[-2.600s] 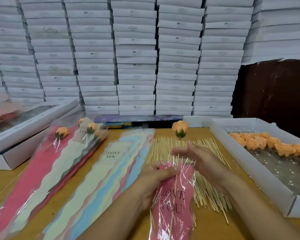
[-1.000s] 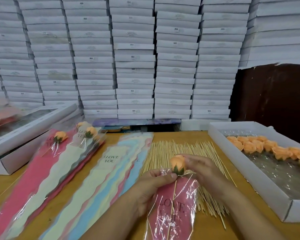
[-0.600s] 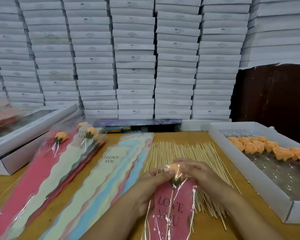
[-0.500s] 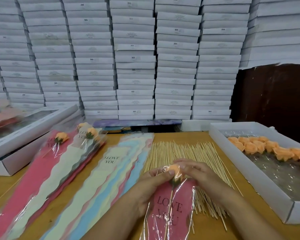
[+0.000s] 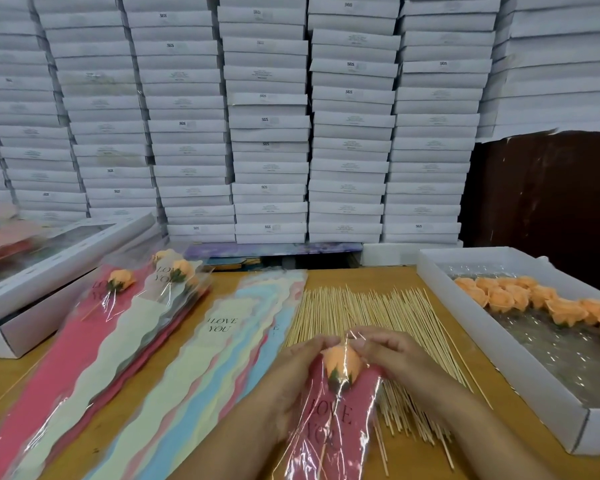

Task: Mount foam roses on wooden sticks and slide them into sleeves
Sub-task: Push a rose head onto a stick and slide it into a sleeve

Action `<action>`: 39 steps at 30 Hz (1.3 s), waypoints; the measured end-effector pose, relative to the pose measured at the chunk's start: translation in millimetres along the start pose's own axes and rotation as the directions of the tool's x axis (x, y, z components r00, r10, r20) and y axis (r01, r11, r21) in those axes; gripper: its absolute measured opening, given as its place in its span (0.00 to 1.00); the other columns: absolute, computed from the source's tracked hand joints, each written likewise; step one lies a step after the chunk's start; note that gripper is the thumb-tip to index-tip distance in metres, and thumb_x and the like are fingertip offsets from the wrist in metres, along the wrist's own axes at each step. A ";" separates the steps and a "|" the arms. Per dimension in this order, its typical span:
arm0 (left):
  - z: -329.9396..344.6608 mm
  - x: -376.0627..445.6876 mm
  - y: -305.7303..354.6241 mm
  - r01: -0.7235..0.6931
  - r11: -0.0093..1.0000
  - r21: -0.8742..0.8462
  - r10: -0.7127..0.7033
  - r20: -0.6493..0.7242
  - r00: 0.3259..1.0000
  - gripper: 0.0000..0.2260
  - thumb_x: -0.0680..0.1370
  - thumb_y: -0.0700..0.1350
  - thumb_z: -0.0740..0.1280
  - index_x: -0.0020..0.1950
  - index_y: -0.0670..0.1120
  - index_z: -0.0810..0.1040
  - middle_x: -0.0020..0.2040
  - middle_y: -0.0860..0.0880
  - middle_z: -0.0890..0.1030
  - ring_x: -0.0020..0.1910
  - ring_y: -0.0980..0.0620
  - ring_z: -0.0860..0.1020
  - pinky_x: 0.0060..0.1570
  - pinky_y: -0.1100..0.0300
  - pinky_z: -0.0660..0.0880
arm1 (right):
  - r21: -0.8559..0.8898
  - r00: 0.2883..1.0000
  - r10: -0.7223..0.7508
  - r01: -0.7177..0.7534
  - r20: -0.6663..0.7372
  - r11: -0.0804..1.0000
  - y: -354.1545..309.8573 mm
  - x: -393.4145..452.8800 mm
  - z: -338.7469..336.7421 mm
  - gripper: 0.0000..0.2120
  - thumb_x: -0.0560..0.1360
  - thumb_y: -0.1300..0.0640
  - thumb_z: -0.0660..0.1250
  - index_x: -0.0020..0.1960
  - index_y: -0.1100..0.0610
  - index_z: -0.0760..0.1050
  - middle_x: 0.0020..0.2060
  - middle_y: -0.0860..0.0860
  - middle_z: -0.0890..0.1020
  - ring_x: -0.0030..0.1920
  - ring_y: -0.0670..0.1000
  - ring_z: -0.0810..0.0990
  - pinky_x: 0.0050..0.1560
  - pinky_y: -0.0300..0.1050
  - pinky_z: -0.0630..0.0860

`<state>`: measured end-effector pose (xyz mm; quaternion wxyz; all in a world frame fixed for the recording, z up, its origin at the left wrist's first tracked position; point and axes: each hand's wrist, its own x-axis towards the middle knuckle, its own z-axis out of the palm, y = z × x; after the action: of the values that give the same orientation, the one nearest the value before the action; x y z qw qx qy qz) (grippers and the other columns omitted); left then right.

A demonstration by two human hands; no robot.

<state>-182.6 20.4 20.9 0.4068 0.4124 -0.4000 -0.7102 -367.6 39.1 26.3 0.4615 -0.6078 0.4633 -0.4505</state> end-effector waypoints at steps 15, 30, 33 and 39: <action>1.5 0.9 -2.7 -0.043 0.997 0.071 0.049 -0.078 0.996 0.13 0.84 0.47 0.62 0.57 0.43 0.84 0.52 0.38 0.86 0.47 0.43 0.85 0.49 0.52 0.82 | -0.069 0.971 0.050 -0.035 0.234 0.997 -7.2 -5.8 4.3 0.22 0.72 0.36 0.68 0.59 0.47 0.83 0.60 0.42 0.83 0.52 0.52 0.85 0.58 0.46 0.77; -1.2 5.9 1.1 -0.156 0.965 -0.209 0.144 -0.070 0.987 0.21 0.75 0.54 0.69 0.65 0.45 0.79 0.57 0.39 0.84 0.55 0.37 0.84 0.57 0.36 0.78 | 0.151 0.966 0.223 -0.242 0.132 0.958 10.8 3.9 0.9 0.35 0.64 0.50 0.82 0.66 0.47 0.71 0.52 0.56 0.86 0.51 0.58 0.86 0.51 0.52 0.81; 0.9 0.7 -0.6 -0.127 0.988 -0.090 0.132 0.050 0.990 0.20 0.75 0.52 0.71 0.63 0.41 0.81 0.59 0.35 0.82 0.58 0.34 0.81 0.60 0.34 0.76 | 0.239 0.980 0.194 -0.179 -0.043 0.955 12.3 7.7 -3.3 0.30 0.62 0.48 0.80 0.61 0.47 0.75 0.47 0.56 0.87 0.46 0.57 0.87 0.43 0.49 0.81; 1.9 -9.0 -10.3 0.034 0.972 0.233 -0.087 0.222 0.971 0.17 0.70 0.45 0.79 0.57 0.42 0.85 0.58 0.38 0.83 0.56 0.40 0.80 0.64 0.42 0.76 | 0.333 0.951 0.160 -0.066 -0.265 0.941 15.5 14.4 -12.2 0.27 0.62 0.48 0.78 0.60 0.51 0.77 0.46 0.55 0.87 0.47 0.56 0.87 0.48 0.52 0.82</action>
<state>-183.9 32.6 14.6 0.2857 0.3832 -0.5104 -0.7149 -379.4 21.0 14.9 0.5070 -0.4249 0.4807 -0.5757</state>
